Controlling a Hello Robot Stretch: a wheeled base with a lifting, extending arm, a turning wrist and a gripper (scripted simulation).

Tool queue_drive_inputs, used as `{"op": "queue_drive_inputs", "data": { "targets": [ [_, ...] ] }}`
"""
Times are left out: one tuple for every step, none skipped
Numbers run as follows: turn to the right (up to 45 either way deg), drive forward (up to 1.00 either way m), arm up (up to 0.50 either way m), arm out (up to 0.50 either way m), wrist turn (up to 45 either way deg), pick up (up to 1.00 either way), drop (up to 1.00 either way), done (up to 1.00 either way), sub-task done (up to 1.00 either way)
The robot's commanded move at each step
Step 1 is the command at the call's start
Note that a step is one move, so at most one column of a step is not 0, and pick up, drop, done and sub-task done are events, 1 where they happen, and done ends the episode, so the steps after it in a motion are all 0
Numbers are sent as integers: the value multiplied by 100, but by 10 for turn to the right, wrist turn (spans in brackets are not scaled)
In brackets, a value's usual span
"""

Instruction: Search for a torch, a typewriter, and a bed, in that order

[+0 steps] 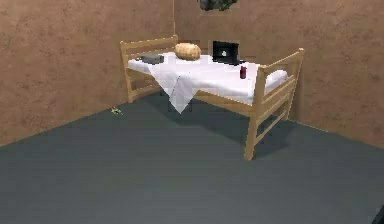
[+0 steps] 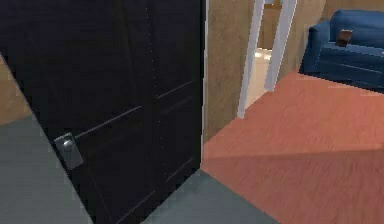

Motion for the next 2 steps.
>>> {"op": "queue_drive_inputs", "data": {
  "targets": [
    [210, 0, 0, 0, 0, 0, 0, 0, 0],
    [0, 100, 0, 0, 0, 0, 0, 0, 0]
  ]
}}
